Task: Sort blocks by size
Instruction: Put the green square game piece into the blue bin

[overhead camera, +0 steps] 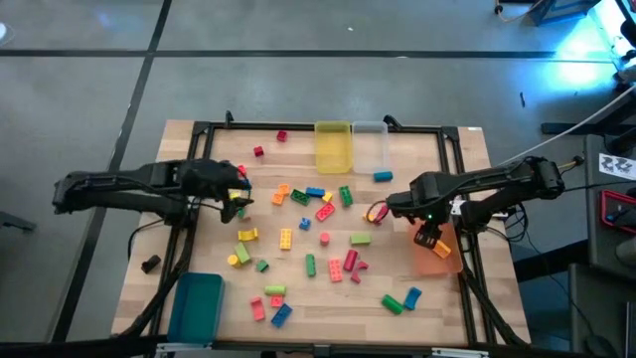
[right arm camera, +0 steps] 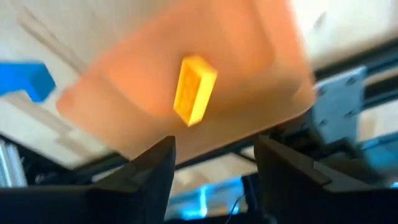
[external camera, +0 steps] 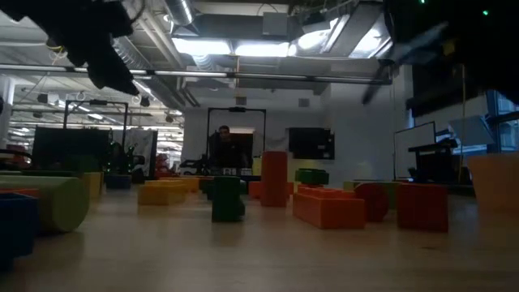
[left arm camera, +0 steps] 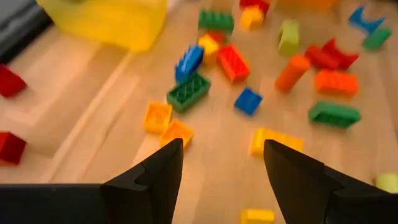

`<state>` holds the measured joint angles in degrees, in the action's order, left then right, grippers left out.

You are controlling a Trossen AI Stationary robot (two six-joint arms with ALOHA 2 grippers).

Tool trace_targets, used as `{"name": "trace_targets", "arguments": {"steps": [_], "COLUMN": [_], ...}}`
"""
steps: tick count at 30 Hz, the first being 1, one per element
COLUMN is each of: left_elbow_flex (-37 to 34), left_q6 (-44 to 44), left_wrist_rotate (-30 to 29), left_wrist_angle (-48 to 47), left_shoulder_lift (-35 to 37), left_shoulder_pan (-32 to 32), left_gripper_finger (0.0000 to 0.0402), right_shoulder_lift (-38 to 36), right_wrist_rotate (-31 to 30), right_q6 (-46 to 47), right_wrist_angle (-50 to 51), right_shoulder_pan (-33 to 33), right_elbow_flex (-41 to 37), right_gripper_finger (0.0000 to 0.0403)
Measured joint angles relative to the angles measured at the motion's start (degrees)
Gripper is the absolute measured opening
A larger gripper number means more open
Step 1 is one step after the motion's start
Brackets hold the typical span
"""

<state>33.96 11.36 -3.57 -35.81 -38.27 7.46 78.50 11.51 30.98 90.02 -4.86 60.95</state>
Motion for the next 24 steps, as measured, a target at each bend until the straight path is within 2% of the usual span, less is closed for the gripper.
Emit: {"name": "trace_targets", "arguments": {"steps": [4, 10, 14, 19, 24], "left_elbow_flex": [3.94, 5.04, 5.18, 9.56, 16.62], "left_q6": [-1.39, -1.73, -1.73, -2.00, -4.83], "left_wrist_rotate": [0.02, 0.99, 2.50, 2.98, 3.04], "left_wrist_angle": [-5.48, -6.56, -5.60, -5.82, -13.05], "left_shoulder_lift": [-6.63, -13.22, -16.89, -21.60, -25.26], "left_shoulder_pan": [0.00, 0.00, 0.00, 0.00, 0.00], "left_gripper_finger": [0.0210, 0.0210, 0.0210, 0.0210, 0.0210], "right_shoulder_lift": [-0.02, -0.02, -0.02, -0.02, -0.02], "right_wrist_rotate": [-6.08, -14.70, -17.10, -20.45, -21.62], "right_q6": [-0.01, -0.81, -5.50, -12.14, -16.87], "right_wrist_angle": [-0.09, -0.19, -2.08, -7.14, -11.43], "right_shoulder_pan": [0.00, 0.00, 0.00, 0.00, 0.00], "right_elbow_flex": [3.89, 6.54, 6.68, 6.68, 6.68], "right_gripper_finger": [0.0220, 0.0220, 0.0220, 0.0220, 0.0220]}}
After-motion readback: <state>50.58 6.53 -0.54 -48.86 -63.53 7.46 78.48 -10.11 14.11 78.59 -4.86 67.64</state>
